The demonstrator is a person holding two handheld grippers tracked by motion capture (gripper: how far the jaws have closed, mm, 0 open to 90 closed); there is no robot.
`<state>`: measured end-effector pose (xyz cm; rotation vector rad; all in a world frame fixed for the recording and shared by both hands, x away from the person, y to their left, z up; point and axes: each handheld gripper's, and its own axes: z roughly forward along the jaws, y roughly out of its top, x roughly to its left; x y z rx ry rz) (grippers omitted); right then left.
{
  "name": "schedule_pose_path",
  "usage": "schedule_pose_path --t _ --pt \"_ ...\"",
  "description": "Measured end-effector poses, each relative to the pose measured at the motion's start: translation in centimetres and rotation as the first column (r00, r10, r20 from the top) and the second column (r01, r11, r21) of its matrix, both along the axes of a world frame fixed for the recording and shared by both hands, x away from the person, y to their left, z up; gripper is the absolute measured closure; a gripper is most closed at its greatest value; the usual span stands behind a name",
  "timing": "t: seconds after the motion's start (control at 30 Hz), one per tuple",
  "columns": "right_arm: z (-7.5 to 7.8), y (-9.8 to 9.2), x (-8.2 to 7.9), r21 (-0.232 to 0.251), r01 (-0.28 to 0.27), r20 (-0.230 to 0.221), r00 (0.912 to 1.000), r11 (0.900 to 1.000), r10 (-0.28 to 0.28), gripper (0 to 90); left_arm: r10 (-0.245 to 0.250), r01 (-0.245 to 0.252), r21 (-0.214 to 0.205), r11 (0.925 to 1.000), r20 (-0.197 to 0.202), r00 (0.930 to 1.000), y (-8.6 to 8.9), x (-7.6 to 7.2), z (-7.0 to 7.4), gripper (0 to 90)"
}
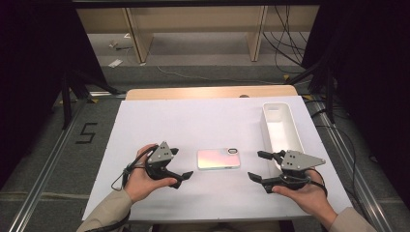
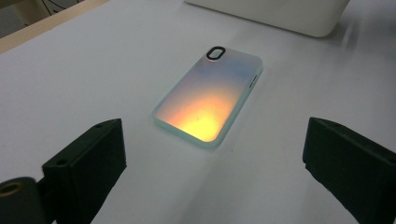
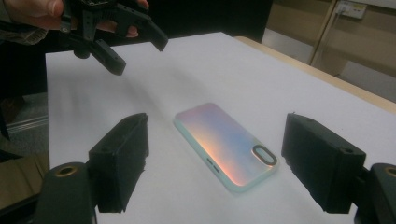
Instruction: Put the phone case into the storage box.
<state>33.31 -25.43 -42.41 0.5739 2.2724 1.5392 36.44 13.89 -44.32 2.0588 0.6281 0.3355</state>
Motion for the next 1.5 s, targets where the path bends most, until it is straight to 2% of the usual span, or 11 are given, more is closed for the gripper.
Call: schedule_pose_path --t 0.27,0.33,0.47,0.57,0.73,1.0,1.2,1.3,1.37,1.43,1.5 --pt "0.0 0.1 -0.1 0.001 -0.001 0.003 1.0 1.0 0.001 23.8 -0.007 0.007 0.006 1.0 -0.004 1.0 -0.3 0.0 0.0 4.5" --pt "0.0 0.1 0.0 0.002 -0.002 0.002 1.0 1.0 0.002 23.8 -0.019 0.02 0.03 0.9994 -0.024 0.9995 -0.6 0.3 -0.1 3.8" --pt "0.0 0.2 0.0 0.003 -0.003 0.002 1.0 1.0 0.003 23.8 -0.044 0.046 0.075 0.9961 -0.035 0.9984 -1.6 1.1 -0.1 3.7" --pt "0.1 0.3 0.0 -0.001 0.0 0.004 1.0 1.0 0.0 23.7 -0.065 0.071 0.122 0.99 -0.049 0.9967 -2.7 2.0 -0.2 3.9" --pt "0.1 0.3 0.0 0.001 0.001 0.007 1.0 1.0 -0.001 23.8 -0.106 0.119 0.209 0.9707 -0.071 0.9918 -4.8 3.9 -0.7 5.0" --pt "0.2 0.2 0.0 0.004 -0.001 0.008 1.0 1.0 0.001 23.7 -0.171 0.19 0.323 0.9272 -0.086 0.9814 -7.6 6.3 -1.0 5.9" --pt "0.2 0.2 0.0 0.006 -0.004 0.008 1.0 1.0 0.003 23.7 -0.198 0.225 0.351 0.9089 -0.11 0.974 -8.8 7.3 -1.6 6.2" --pt "0.2 0.2 0.0 0.006 -0.003 0.008 1.0 1.0 0.003 23.7 -0.198 0.225 0.337 0.914 -0.115 0.9736 -9.0 7.6 -1.8 8.4" --pt "0.2 0.2 0.0 0.006 -0.003 0.009 1.0 1.0 0.003 23.7 -0.192 0.22 0.307 0.926 -0.119 0.9742 -8.8 7.9 -1.6 11.5" --pt "0.2 0.2 0.0 0.006 -0.003 0.009 1.0 1.0 0.003 23.7 -0.183 0.209 0.293 0.933 -0.112 0.9766 -8.7 8.2 -1.5 15.6" --pt "0.2 0.2 0.1 0.007 -0.003 0.008 1.0 1.0 0.003 23.7 -0.174 0.199 0.289 0.9364 -0.109 0.9787 -8.5 8.4 -1.3 16.6"
